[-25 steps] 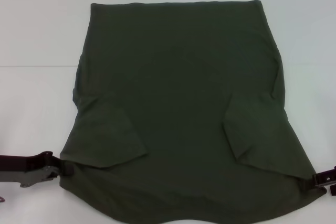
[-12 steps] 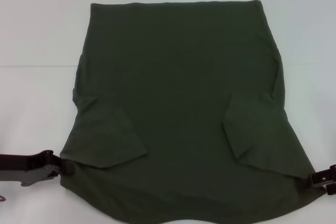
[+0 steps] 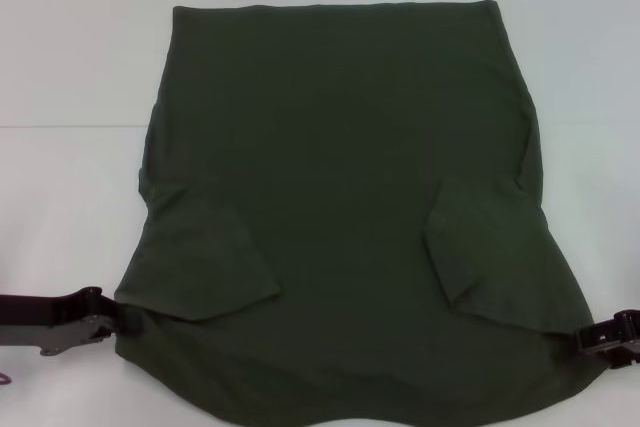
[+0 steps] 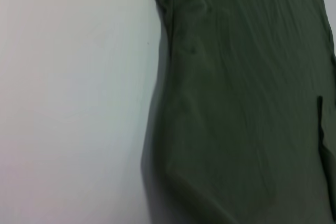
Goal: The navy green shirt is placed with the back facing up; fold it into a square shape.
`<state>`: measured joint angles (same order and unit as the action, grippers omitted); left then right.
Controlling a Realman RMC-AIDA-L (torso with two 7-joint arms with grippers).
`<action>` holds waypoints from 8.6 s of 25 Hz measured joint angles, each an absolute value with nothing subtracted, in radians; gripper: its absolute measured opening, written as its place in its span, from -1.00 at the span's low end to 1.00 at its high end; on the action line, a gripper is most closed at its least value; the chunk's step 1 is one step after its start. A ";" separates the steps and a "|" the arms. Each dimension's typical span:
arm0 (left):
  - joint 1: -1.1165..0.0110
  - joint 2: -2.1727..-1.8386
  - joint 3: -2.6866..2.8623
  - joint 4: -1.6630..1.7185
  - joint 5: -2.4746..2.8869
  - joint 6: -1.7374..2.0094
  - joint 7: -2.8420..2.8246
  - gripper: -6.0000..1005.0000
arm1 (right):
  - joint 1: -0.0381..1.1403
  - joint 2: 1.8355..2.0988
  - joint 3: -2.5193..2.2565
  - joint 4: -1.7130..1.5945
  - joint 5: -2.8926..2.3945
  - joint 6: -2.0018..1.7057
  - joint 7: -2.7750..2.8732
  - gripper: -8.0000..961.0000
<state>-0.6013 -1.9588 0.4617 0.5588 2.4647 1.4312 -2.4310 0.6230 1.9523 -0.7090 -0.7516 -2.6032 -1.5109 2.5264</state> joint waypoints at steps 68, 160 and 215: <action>-0.591 -1.904 0.473 0.564 2.526 1.641 -2.428 -0.91 | 0.661 1.980 -0.736 -0.803 -2.598 -1.810 2.354 -0.83; -0.613 -2.044 0.130 0.486 2.128 1.271 -2.070 -0.90 | 0.616 2.048 -0.460 -0.707 -2.211 -1.116 2.061 -0.83; -0.501 -2.000 0.350 0.418 1.914 1.275 -2.007 0.38 | 0.560 2.016 -0.516 -0.671 -2.134 -1.133 2.072 0.70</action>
